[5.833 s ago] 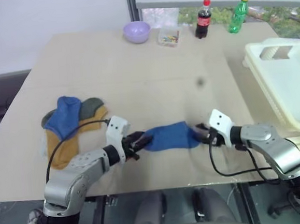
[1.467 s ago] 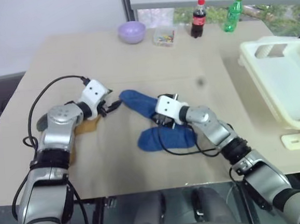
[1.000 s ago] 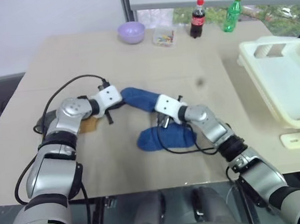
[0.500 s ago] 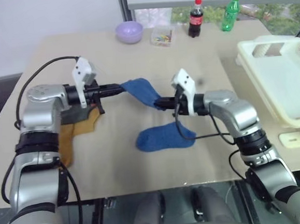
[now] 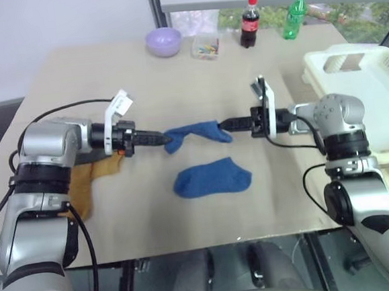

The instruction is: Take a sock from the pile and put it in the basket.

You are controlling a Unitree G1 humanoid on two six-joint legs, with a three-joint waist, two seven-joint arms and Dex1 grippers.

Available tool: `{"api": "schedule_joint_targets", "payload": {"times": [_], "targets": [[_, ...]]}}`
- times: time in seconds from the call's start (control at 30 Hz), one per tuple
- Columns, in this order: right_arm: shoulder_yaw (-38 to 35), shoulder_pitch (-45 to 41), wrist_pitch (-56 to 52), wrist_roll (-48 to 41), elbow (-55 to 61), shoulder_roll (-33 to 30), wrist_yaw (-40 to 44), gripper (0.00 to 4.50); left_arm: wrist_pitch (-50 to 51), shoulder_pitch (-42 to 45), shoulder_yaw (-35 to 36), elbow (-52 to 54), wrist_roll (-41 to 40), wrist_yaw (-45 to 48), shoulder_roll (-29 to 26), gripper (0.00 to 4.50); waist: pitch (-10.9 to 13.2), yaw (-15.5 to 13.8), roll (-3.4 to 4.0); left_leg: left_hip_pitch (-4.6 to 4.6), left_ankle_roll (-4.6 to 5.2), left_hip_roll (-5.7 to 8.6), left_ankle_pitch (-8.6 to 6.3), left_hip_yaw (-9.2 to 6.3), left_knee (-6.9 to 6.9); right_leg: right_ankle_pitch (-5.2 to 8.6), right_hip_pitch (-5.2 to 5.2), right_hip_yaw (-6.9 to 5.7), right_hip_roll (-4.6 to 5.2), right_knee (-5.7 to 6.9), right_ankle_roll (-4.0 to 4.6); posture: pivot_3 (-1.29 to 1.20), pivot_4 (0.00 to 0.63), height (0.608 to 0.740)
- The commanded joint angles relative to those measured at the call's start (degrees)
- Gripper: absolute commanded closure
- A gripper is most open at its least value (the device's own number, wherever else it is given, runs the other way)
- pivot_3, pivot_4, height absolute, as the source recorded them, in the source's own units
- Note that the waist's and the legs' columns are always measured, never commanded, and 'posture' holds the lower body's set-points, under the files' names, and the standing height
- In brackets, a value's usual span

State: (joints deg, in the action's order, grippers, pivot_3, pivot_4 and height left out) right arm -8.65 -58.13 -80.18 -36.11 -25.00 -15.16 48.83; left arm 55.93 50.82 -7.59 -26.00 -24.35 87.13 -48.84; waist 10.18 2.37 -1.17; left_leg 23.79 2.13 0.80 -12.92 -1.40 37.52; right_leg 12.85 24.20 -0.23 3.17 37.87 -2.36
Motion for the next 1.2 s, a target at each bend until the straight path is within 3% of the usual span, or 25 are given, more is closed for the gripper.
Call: {"api": "schedule_joint_targets", "payload": {"times": [0.03, 0.23, 0.47, 0.5, 0.53, 0.73, 0.77, 1.0, 1.2], "targets": [[-6.73, -5.26, -2.95, -3.56, -8.17, -0.82, -0.26, 4.48, 4.21, 3.08, -2.25, -2.19, -2.23, 4.56, -1.58, 4.44, 0.00, 0.01, 0.00, -0.02, 0.00, -0.01, 0.00, 0.00, 0.00, 0.00, 0.00, 0.01, -0.02, 0.00, 0.00, 0.00, 0.150, 0.740], [-4.24, -6.64, -7.10, -4.09, -9.34, -2.58, -0.02, 4.48, 8.04, 6.29, -8.31, -4.00, -8.89, 5.37, -4.68, 4.44, 0.01, 0.01, 0.00, 0.08, 0.00, -0.04, 0.00, 0.07, -0.08, 0.00, 0.12, 0.10, 0.01, -0.02, 0.00, 0.00, 0.150, 0.740], [-2.16, -10.33, 12.15, 7.70, -25.13, 1.04, -11.94, 4.48, -0.11, 10.02, -10.93, -17.79, 1.59, 0.21, 5.84, 4.44, 0.00, -0.07, 0.01, 0.04, 0.00, 0.02, 0.00, 0.15, -0.07, 0.00, 0.15, 0.14, 0.02, 0.09, -0.01, 0.00, 0.150, 0.740], [-0.94, -10.47, 16.45, 9.93, -27.27, 1.17, -12.44, 4.24, -0.55, 10.59, -10.74, -19.36, 2.30, 0.59, 6.86, 3.88, 0.02, -0.05, -0.03, 0.06, 0.00, 0.01, 0.00, 0.17, -0.07, -0.01, 0.18, 0.16, 0.02, 0.10, -0.01, 0.00, 0.150, 0.740], [0.01, -10.60, 19.52, 11.48, -29.05, 1.17, -11.97, 3.94, -1.06, 11.14, -10.67, -20.80, 3.08, 1.15, 7.57, 3.67, 0.02, 0.03, -0.03, 0.13, 0.00, 0.02, 0.00, 0.19, -0.07, -0.01, 0.27, 0.19, 0.02, 0.11, -0.01, 0.00, 0.150, 0.740], [2.07, -12.52, 28.54, 16.15, -33.97, 0.96, -10.25, 1.26, -3.62, 13.66, -8.85, -28.09, 7.08, 1.07, 9.15, 0.90, 0.01, 0.30, -0.04, 0.73, -0.22, 0.00, 0.14, 0.61, -0.06, -0.02, 1.05, 0.61, -0.02, 0.20, -0.02, 0.00, 0.150, 0.740], [2.72, -12.62, 29.84, 16.63, -32.70, 0.62, -8.91, 0.95, -5.18, 14.25, -7.71, -30.09, 7.81, -0.70, 8.75, 0.64, 0.01, 0.28, -0.04, 0.74, -0.22, -0.01, 0.14, 0.61, -0.05, -0.03, 1.05, 0.60, -0.01, 0.19, -0.03, 0.00, 0.150, 0.740], [6.37, -7.55, 36.61, 18.31, -18.14, 1.06, -4.73, 0.95, -11.90, 17.21, -1.53, -36.48, 10.75, -7.54, 6.94, 0.64, 0.01, 0.24, -0.04, 1.00, -0.20, -0.04, 0.12, 0.70, -0.05, -0.03, 1.39, 0.70, -0.03, 0.26, -0.03, 0.00, 0.150, 0.740], [8.77, -0.35, 39.46, 19.45, -2.38, 0.71, -6.21, 0.95, -10.12, 14.36, 2.08, -26.64, 9.23, -6.79, 5.54, 0.64, 0.01, 0.05, -0.05, 1.04, -0.21, -0.03, 0.13, 0.75, -0.04, -0.03, 1.41, 0.77, 0.01, 0.25, -0.04, 0.00, 0.150, 0.740]]}}
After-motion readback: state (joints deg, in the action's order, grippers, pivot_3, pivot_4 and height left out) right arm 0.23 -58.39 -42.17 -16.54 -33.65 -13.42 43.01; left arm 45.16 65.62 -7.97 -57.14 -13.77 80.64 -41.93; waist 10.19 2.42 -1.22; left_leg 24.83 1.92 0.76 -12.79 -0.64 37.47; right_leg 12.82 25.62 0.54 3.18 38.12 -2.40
